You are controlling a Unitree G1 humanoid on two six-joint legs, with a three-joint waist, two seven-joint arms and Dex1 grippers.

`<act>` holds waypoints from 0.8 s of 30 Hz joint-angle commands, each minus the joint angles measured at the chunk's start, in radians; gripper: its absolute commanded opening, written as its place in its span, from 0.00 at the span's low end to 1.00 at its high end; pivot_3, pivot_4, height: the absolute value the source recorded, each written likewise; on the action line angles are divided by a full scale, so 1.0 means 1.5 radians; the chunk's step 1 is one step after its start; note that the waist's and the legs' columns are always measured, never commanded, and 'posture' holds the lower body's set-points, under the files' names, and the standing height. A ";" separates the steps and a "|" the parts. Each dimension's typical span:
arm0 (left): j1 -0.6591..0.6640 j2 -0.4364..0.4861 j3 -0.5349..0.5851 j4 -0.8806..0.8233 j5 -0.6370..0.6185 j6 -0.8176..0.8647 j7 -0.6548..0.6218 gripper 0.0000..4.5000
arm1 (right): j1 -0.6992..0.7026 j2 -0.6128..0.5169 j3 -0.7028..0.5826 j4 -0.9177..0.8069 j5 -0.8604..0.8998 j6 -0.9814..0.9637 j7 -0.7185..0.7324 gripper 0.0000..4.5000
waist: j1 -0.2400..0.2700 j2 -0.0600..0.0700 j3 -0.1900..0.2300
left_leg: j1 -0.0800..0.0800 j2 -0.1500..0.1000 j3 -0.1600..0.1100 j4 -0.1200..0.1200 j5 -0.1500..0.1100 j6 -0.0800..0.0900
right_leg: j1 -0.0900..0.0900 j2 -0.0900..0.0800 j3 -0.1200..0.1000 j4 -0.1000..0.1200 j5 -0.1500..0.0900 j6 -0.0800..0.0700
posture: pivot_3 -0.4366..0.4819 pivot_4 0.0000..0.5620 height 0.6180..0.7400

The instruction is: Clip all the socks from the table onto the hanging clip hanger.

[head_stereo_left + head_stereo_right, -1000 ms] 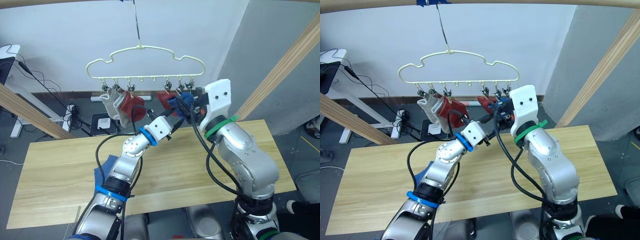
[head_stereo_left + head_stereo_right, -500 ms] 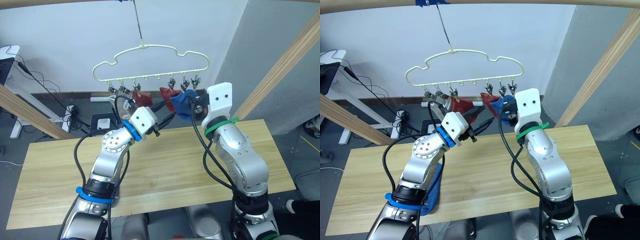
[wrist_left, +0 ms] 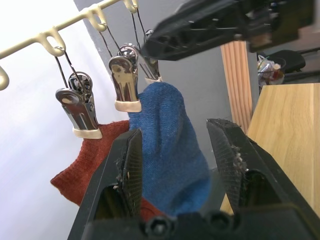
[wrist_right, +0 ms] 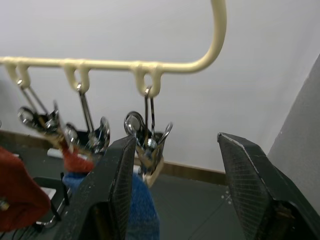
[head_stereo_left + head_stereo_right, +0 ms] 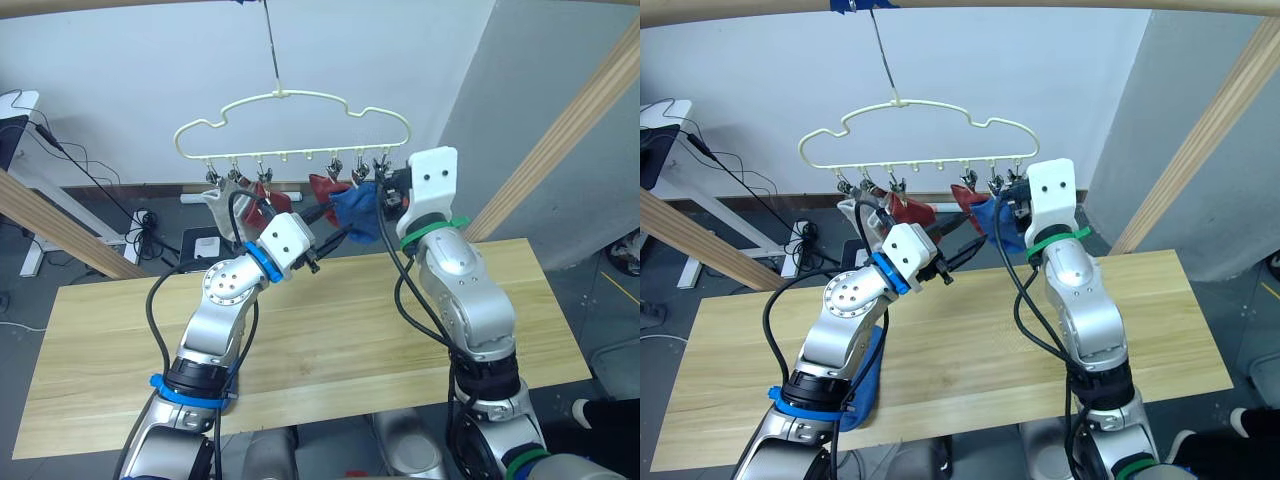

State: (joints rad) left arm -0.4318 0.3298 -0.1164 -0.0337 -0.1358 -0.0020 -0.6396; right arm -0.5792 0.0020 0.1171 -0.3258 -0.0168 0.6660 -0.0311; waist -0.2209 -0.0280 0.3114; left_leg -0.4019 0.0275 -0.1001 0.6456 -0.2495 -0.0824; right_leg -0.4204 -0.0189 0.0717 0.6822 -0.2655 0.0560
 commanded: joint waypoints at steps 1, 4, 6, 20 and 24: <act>-0.001 0.004 0.005 -0.021 0.002 -0.006 0.003 0.51 | -0.021 0.013 -0.009 0.017 -0.004 -0.031 -0.009 0.60 | 0.000 0.000 0.000 | 0.000 0.000 0.000 0.000 0.000 0.000 | 0.000 0.000 0.000 0.000 0.000 0.000 | 0.17 0.44 1.00; -0.001 0.004 0.005 -0.019 0.004 -0.006 0.004 0.51 | -0.027 0.022 -0.014 0.037 -0.006 -0.041 -0.014 0.60 | 0.000 0.000 0.000 | 0.000 0.000 0.000 0.000 0.000 0.000 | 0.000 0.000 0.000 0.000 0.000 0.000 | 0.17 0.45 1.00; -0.001 0.005 0.005 -0.019 0.006 -0.007 0.004 0.51 | -0.029 0.026 -0.015 0.042 -0.006 -0.046 -0.018 0.60 | 0.000 0.000 0.000 | 0.000 0.000 0.000 0.000 0.000 0.000 | 0.000 0.000 0.000 0.000 0.000 0.000 | 0.18 0.45 1.00; 0.003 0.004 0.004 -0.017 0.011 -0.010 0.003 0.51 | -0.017 0.062 -0.041 0.040 0.006 -0.067 -0.052 0.60 | 0.000 0.000 0.000 | 0.000 0.000 0.000 0.000 0.000 0.000 | 0.000 0.000 0.000 0.000 0.000 0.000 | 0.17 0.44 1.00; 0.004 0.003 0.003 -0.019 0.013 -0.011 0.002 0.51 | -0.015 0.076 -0.054 0.035 0.023 -0.064 -0.042 0.60 | 0.000 0.000 0.000 | 0.000 0.000 0.000 0.000 0.000 0.000 | 0.000 0.000 0.000 0.000 0.000 0.000 | 0.17 0.44 1.00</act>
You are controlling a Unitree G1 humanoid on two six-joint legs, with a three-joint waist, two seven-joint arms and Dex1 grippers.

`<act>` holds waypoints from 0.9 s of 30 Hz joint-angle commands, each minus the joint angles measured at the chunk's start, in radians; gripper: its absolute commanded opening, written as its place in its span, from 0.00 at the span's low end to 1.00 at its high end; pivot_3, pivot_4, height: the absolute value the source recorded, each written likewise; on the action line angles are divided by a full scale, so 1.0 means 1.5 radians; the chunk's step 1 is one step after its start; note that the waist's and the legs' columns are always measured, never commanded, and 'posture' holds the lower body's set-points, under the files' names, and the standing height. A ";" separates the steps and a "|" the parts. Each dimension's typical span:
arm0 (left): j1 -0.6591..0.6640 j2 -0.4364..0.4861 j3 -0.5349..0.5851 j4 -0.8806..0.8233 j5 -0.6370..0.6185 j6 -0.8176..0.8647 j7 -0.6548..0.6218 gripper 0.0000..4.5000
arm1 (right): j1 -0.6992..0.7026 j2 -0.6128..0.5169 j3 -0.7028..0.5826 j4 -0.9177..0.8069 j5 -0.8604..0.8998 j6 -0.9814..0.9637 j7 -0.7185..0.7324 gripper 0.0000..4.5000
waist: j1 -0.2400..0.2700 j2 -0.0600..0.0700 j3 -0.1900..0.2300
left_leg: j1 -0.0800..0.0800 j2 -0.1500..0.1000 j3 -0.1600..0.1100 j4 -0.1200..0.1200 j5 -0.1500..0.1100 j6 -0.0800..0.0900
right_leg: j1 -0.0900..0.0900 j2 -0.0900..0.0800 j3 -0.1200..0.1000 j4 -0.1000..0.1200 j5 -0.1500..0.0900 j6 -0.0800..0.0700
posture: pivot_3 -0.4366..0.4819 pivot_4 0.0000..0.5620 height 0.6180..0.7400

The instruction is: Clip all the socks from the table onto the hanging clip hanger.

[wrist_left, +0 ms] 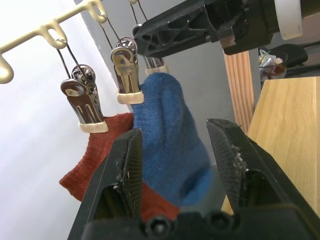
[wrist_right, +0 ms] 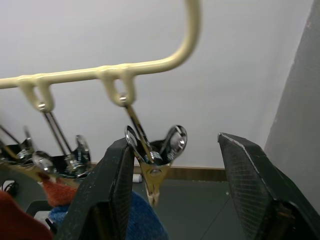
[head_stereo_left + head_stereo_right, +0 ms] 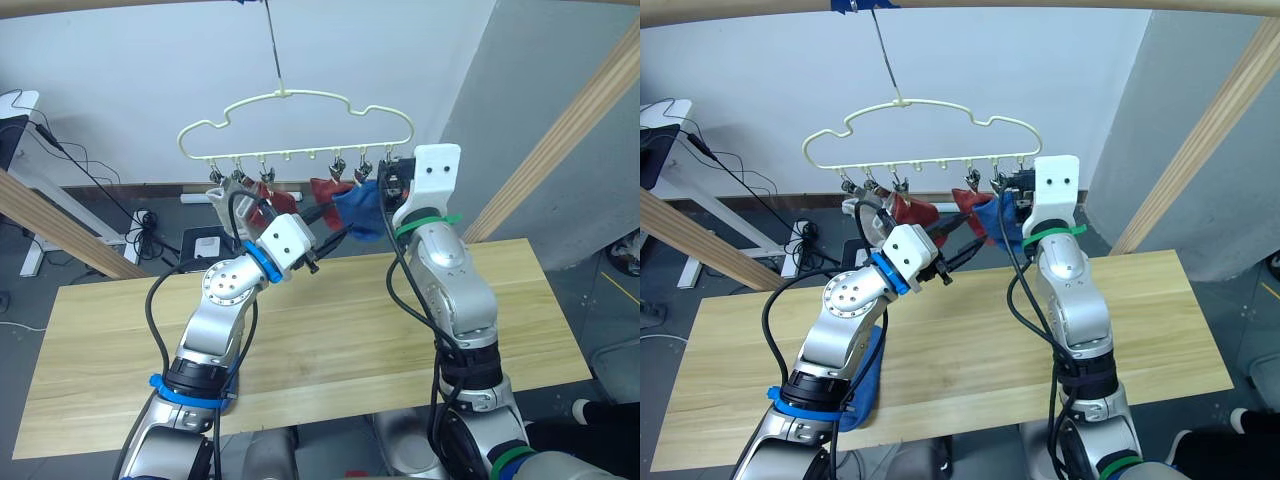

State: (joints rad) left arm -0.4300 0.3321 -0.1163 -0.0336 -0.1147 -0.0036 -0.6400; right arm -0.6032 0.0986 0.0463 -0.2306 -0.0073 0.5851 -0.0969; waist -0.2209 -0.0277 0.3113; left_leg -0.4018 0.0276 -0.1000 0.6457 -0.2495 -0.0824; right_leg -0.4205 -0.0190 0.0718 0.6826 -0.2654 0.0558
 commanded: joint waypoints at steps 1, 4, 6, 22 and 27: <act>0.003 0.001 0.003 -0.019 -0.001 -0.010 0.002 0.51 | 0.001 0.013 -0.007 -0.030 0.019 -0.010 0.005 0.60 | 0.000 0.000 0.000 | 0.000 0.000 0.000 0.000 0.000 0.000 | 0.000 0.000 0.000 0.000 0.000 0.000 | 0.17 0.44 1.00; 0.003 0.000 0.001 -0.018 -0.001 -0.011 0.001 0.51 | 0.002 0.016 -0.008 -0.031 0.028 -0.011 0.013 0.60 | 0.000 0.000 0.000 | 0.000 0.000 0.000 0.000 0.000 0.000 | 0.000 0.000 0.000 0.000 0.000 0.000 | 0.17 0.44 1.00; 0.002 0.000 0.001 -0.017 0.000 -0.012 0.001 0.51 | 0.002 0.017 -0.008 -0.031 0.034 -0.011 0.017 0.60 | 0.000 0.000 0.000 | 0.000 0.000 0.000 0.000 0.000 0.000 | 0.000 0.000 0.000 0.000 0.000 0.000 | 0.17 0.44 1.00; 0.006 -0.002 -0.003 -0.016 0.004 -0.015 0.001 0.51 | 0.000 0.017 -0.003 -0.026 0.051 -0.022 0.039 0.60 | 0.000 0.000 0.000 | 0.000 0.000 0.000 0.000 0.000 0.000 | 0.000 0.000 0.000 0.000 0.000 0.000 | 0.17 0.43 1.00; 0.010 -0.001 -0.005 -0.016 0.005 -0.018 0.000 0.51 | -0.002 0.016 -0.001 -0.023 0.049 -0.025 0.041 0.52 | 0.000 0.000 0.000 | 0.000 0.000 0.000 0.000 0.000 0.000 | 0.000 0.000 0.000 0.000 0.000 0.000 | 0.17 0.43 1.00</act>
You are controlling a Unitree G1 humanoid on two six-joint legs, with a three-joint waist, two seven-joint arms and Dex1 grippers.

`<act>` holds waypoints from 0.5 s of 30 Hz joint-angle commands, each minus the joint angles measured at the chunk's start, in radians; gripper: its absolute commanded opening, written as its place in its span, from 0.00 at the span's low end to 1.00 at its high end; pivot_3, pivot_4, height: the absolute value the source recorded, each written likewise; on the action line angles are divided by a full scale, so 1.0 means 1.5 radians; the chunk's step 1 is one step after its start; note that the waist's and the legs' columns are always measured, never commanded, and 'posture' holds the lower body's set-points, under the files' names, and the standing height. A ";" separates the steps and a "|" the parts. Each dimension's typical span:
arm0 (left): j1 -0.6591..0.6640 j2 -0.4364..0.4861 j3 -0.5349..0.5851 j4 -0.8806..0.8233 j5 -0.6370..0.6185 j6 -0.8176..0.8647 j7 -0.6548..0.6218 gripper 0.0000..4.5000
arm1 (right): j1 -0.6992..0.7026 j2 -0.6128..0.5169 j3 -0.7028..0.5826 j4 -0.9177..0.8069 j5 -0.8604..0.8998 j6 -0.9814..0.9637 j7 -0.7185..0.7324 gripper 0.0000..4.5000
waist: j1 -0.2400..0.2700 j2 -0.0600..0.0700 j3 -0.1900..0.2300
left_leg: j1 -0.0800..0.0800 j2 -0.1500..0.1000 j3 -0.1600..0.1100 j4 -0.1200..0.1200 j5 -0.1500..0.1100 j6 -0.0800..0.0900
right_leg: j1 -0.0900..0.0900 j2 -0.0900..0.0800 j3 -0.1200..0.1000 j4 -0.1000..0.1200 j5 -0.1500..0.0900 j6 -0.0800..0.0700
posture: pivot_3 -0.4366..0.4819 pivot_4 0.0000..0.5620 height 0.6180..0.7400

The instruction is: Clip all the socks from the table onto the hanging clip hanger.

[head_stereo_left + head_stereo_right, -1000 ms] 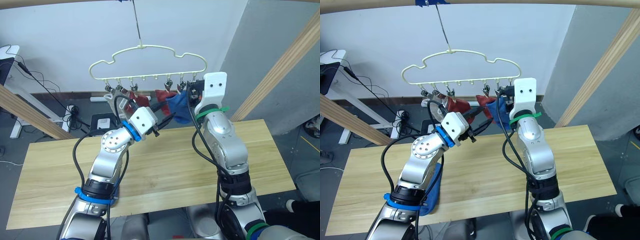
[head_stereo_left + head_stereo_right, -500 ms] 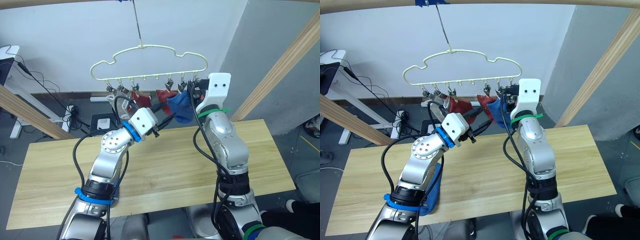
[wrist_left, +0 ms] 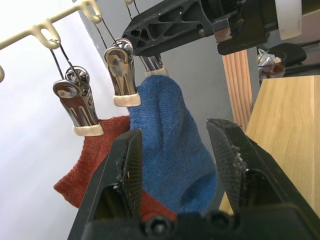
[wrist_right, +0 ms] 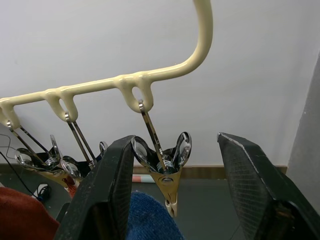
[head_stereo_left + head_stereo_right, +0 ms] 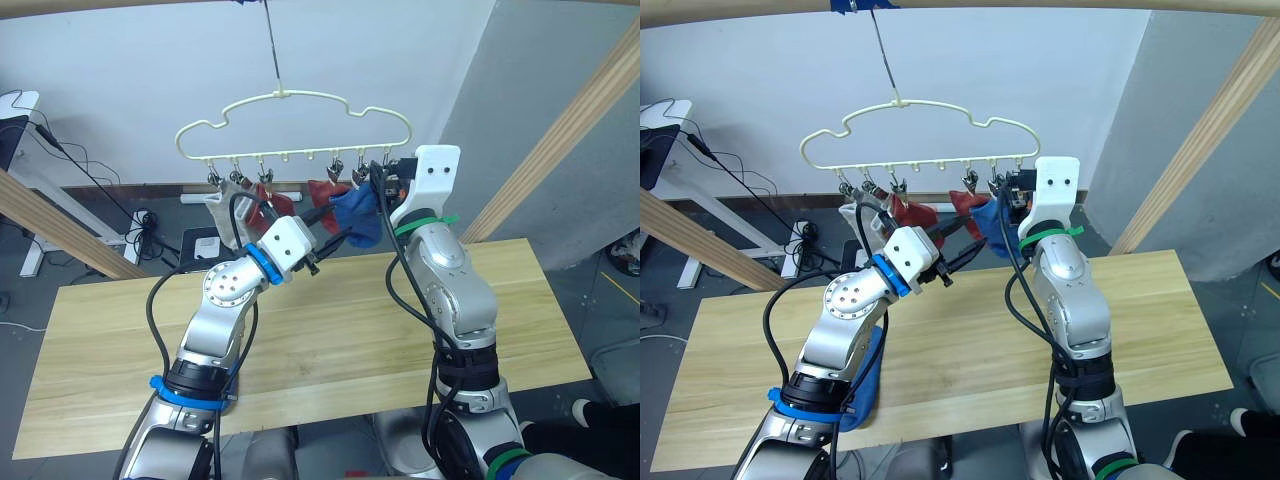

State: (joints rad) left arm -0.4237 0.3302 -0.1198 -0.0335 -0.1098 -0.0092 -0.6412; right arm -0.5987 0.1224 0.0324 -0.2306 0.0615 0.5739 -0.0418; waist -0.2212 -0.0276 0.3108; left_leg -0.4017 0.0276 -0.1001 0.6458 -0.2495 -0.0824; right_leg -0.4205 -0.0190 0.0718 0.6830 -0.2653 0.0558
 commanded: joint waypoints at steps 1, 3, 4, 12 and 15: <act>0.007 0.000 -0.003 -0.016 0.003 -0.015 0.000 0.51 | -0.005 0.000 0.009 -0.023 0.003 -0.018 0.005 0.48 | 0.000 0.000 0.000 | 0.000 0.000 0.000 0.000 0.000 0.000 | 0.000 0.000 0.000 0.000 0.000 0.000 | 0.17 0.43 1.00; 0.012 0.002 -0.003 -0.017 0.003 -0.017 0.000 0.51 | -0.005 -0.001 0.010 -0.023 0.002 -0.020 0.006 0.33 | 0.000 0.000 0.000 | 0.000 0.000 0.000 0.000 0.000 0.000 | 0.000 0.000 0.000 0.000 0.000 0.000 | 0.17 0.43 1.00; 0.014 0.003 -0.002 -0.017 0.004 -0.018 -0.001 0.51 | -0.004 -0.001 0.010 -0.023 0.001 -0.020 0.006 0.24 | 0.000 0.000 0.000 | 0.000 0.000 0.000 0.000 0.000 0.000 | 0.000 0.000 0.000 0.000 0.000 0.000 | 0.17 0.43 1.00; 0.038 0.012 0.003 -0.027 0.009 -0.016 0.002 0.51 | -0.005 -0.008 0.014 -0.021 -0.002 -0.030 0.009 0.01 | 0.000 0.000 -0.001 | 0.000 0.000 0.000 0.000 0.000 0.000 | 0.000 0.000 0.000 0.000 0.000 0.000 | 0.17 0.43 1.00; 0.055 0.022 0.009 -0.036 0.009 -0.014 0.002 0.51 | -0.006 -0.010 0.014 -0.021 -0.002 -0.030 0.010 0.01 | -0.001 0.000 -0.001 | 0.000 0.000 0.000 0.000 0.000 0.000 | 0.000 0.000 0.000 0.000 0.000 0.000 | 0.17 0.43 1.00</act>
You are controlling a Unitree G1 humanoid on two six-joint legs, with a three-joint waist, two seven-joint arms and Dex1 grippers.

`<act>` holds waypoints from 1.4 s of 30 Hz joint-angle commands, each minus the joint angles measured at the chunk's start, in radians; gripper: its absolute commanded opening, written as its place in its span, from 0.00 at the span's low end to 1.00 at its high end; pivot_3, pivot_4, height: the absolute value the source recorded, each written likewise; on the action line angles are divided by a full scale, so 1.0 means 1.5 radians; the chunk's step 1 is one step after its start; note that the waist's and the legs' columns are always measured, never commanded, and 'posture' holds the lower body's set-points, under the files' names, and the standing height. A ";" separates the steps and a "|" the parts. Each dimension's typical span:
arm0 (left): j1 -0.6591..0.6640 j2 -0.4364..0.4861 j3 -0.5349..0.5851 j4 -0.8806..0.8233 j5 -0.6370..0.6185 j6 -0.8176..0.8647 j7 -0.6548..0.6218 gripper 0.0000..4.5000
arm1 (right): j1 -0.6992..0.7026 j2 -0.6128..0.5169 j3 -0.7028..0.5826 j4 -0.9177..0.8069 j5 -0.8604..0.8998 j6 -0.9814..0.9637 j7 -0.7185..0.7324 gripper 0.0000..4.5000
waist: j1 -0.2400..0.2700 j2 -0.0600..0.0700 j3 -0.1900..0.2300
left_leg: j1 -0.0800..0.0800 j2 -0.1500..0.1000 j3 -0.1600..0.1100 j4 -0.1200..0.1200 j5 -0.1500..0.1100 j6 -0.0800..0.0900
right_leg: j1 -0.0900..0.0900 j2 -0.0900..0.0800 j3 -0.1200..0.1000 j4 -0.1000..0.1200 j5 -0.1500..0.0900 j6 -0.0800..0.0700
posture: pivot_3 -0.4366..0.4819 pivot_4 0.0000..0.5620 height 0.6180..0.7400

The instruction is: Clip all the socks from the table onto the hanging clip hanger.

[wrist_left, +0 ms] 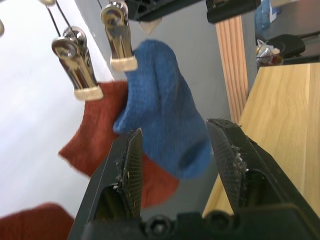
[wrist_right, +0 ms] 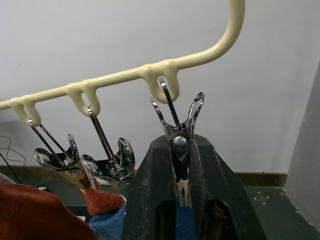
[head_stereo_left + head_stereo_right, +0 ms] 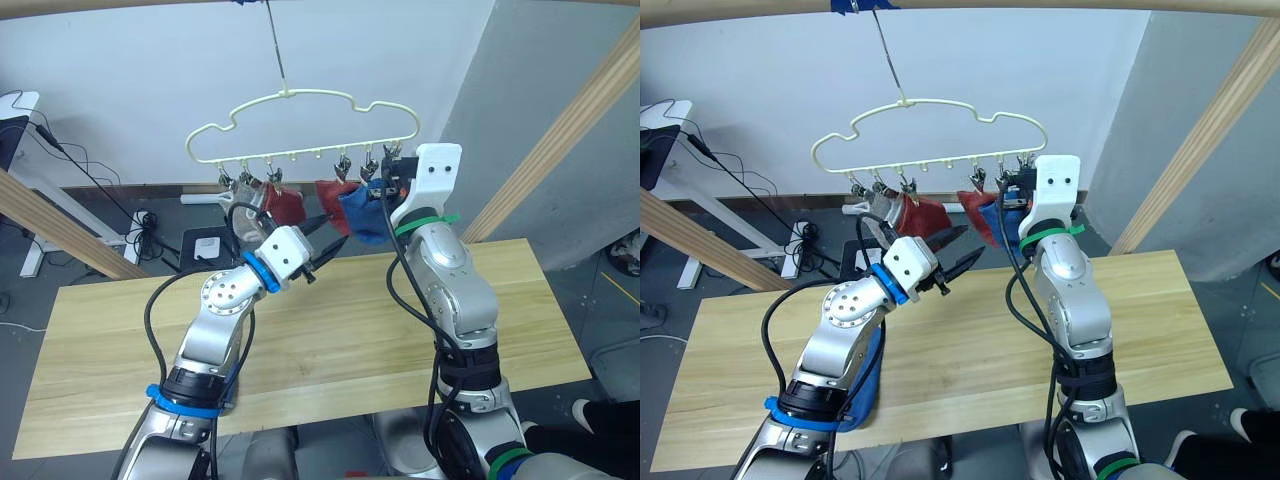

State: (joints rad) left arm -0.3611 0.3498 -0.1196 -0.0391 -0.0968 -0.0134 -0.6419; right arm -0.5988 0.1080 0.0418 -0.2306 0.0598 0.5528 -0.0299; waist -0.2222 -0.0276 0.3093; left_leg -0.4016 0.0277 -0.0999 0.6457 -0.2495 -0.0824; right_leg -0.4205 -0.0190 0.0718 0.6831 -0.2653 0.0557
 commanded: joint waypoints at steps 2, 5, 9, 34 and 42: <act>0.018 0.012 0.009 -0.035 0.000 -0.011 0.003 0.51 | -0.005 0.000 0.008 -0.021 -0.001 -0.014 0.001 0.01 | 0.001 0.000 0.000 | 0.000 0.000 0.000 0.000 0.000 0.000 | 0.000 0.000 0.000 0.000 0.000 0.000 | 0.18 0.43 1.00; 0.022 0.014 0.008 -0.038 0.000 -0.011 0.004 0.51 | 0.002 0.001 0.006 -0.024 -0.001 -0.003 -0.003 0.09 | 0.001 0.000 0.000 | 0.000 0.000 0.000 0.000 0.000 0.000 | 0.000 0.000 0.000 0.000 0.000 0.000 | 0.18 0.43 1.00; 0.023 0.013 0.007 -0.039 0.000 -0.008 0.005 0.51 | 0.007 -0.002 0.011 -0.025 -0.003 0.010 -0.003 0.36 | 0.001 0.000 -0.001 | 0.000 0.000 0.000 0.000 0.000 0.000 | 0.000 0.000 0.000 0.000 0.000 0.000 | 0.18 0.43 1.00; 0.013 0.010 -0.002 -0.027 0.003 -0.017 -0.001 0.51 | -0.022 0.012 0.004 0.004 0.005 -0.024 -0.007 0.50 | 0.000 0.000 -0.003 | 0.000 0.000 0.000 0.000 0.000 0.000 | 0.000 0.000 0.000 0.001 0.000 0.000 | 0.18 0.41 1.00; 0.012 0.012 -0.004 -0.025 0.003 -0.020 -0.003 0.51 | -0.020 0.019 -0.006 -0.001 0.010 -0.017 -0.015 0.50 | 0.000 0.000 -0.006 | 0.000 0.000 0.000 0.000 0.000 0.000 | 0.000 0.000 0.000 0.001 0.000 0.000 | 0.17 0.41 1.00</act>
State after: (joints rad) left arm -0.3360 0.3675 -0.1214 -0.0488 -0.0934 -0.0251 -0.6445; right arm -0.6112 0.1297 0.0338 -0.1986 0.0622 0.5417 -0.0468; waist -0.2215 -0.0276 0.3007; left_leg -0.4014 0.0276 -0.1001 0.6461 -0.2494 -0.0824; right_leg -0.4205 -0.0191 0.0717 0.6844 -0.2651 0.0555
